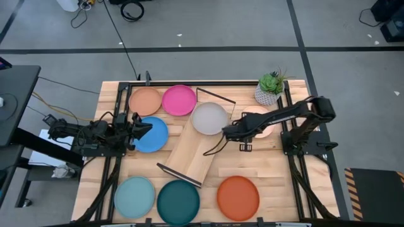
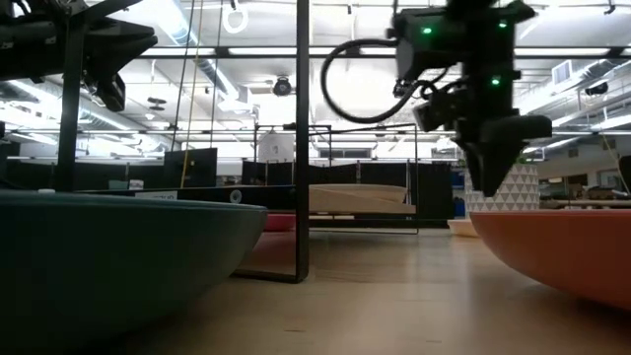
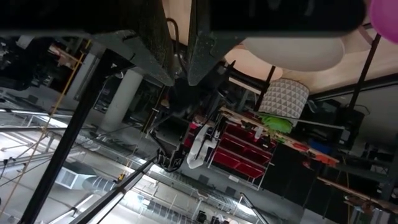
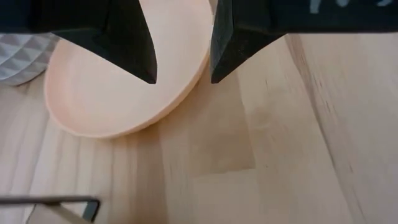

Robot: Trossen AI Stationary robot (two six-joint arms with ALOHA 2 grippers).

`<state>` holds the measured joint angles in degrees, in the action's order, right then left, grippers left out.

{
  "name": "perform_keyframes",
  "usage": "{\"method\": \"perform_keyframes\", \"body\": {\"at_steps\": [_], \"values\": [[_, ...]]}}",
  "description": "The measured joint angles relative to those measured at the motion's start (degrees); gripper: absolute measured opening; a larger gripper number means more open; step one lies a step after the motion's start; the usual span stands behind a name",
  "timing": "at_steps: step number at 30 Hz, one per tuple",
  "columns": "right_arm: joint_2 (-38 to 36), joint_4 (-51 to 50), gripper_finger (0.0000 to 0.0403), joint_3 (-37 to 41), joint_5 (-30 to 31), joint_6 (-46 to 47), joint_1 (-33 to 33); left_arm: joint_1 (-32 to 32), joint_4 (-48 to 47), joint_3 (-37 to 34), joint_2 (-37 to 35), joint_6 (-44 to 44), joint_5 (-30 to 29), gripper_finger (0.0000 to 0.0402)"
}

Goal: Place and stack plates onto a shelf
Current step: Stack the light orange plate on top of the gray plate on the shelf

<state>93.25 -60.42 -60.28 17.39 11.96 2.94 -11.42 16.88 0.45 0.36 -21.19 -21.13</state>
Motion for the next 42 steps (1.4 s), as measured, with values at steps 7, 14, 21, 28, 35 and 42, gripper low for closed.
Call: {"method": "perform_keyframes", "body": {"at_steps": [7, 14, 21, 28, 35, 42], "values": [[-4.91, 4.60, 0.0154, 9.70, -0.11, 6.01, -1.12, -0.02, 0.00, 0.00, 0.00, 0.00, -1.77, 0.0050], [-7.19, 8.97, 0.0144, 15.51, -3.97, 7.73, -3.36, 0.00, 0.02, 0.00, 0.00, -0.02, -1.97, 0.0050], [-7.54, 10.99, 0.0092, 18.22, -7.40, 7.46, -6.40, 0.00, 0.00, 0.00, 0.00, -0.04, -1.98, 0.0050], [-7.48, 8.64, 0.0012, 16.39, -14.66, 8.09, -6.13, 0.00, 0.00, 0.00, 0.00, -0.04, -1.98, 0.0050], [-7.45, -1.73, 0.0015, 5.02, -11.85, 10.55, 1.20, -0.01, 0.00, 0.00, 0.00, -0.04, -1.98, 0.0050], [-4.67, -1.61, 0.0012, -6.06, -7.20, 4.65, 9.12, -0.01, -0.01, 0.00, 0.00, -0.07, -1.98, 0.0050]]}}
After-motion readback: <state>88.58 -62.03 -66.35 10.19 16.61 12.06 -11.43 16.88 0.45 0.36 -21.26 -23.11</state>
